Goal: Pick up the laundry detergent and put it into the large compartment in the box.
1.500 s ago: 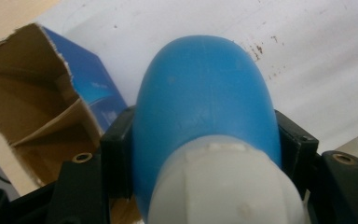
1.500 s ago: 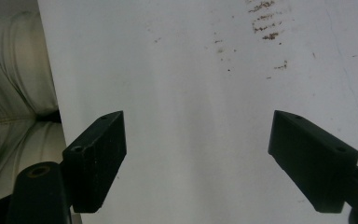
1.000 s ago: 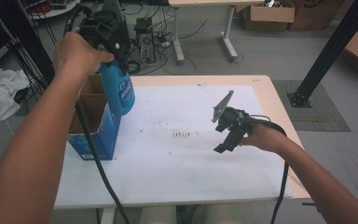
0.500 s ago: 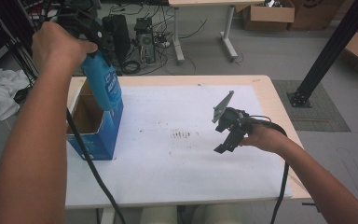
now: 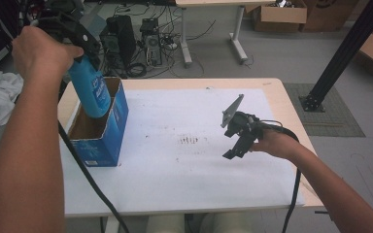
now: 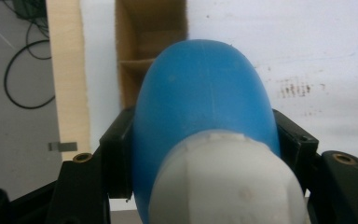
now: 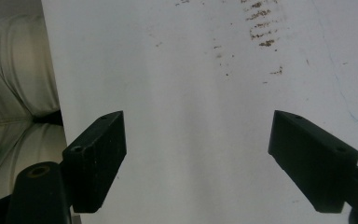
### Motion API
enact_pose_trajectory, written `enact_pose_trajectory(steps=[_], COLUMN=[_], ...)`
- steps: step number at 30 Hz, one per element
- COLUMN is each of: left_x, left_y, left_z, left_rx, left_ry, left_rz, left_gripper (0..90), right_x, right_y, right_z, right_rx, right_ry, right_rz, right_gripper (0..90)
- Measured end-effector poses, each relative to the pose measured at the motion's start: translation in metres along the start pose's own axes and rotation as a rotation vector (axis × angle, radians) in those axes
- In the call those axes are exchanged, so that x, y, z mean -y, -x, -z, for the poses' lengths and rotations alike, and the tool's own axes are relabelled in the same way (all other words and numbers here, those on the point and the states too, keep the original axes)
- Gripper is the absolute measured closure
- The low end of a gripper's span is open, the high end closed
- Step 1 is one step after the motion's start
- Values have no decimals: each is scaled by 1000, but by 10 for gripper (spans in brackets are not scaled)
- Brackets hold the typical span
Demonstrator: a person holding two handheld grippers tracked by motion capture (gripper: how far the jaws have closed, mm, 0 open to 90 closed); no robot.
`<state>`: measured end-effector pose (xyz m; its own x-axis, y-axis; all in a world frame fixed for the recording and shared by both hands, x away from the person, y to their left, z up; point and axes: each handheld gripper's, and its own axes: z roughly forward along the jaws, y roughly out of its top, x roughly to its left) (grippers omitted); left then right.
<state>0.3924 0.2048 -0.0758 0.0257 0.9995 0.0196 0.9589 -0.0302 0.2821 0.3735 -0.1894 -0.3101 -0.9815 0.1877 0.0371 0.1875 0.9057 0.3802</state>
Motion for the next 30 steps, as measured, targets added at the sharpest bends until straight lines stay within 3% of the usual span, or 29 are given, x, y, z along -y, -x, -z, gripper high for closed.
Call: enact_pose_trajectory(steps=[17,30], left_x=[10,20], left_y=[-24,-32], left_z=[-24,-77], left_rx=[-20,-17], left_ry=[-4,-4], left_rz=[18,0], left_gripper=[380,380], right_x=[3,10], right_y=[2,4], right_z=[1,2], right_rx=[2,4], right_ry=[-5,0], right_rz=[-7,-20], right_gripper=[191,190])
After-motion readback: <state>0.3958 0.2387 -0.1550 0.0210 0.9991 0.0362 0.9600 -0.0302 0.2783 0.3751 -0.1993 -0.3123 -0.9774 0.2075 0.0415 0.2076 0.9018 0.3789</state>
